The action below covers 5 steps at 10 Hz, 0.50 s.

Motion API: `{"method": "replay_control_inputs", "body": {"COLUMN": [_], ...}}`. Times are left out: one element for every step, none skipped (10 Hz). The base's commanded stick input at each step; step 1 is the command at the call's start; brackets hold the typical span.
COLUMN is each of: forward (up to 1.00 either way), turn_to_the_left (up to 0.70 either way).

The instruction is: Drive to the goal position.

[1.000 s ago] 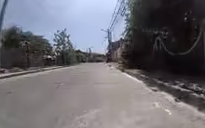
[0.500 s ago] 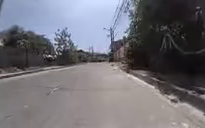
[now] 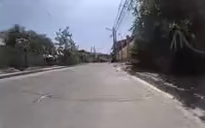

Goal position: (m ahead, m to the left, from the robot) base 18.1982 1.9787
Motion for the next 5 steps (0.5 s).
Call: {"method": "replay_control_inputs", "body": {"forward": [1.00,1.00,1.00,1.00,1.00], "turn_to_the_left": [-0.36,-0.26,0.04,0.04,0.04]}}
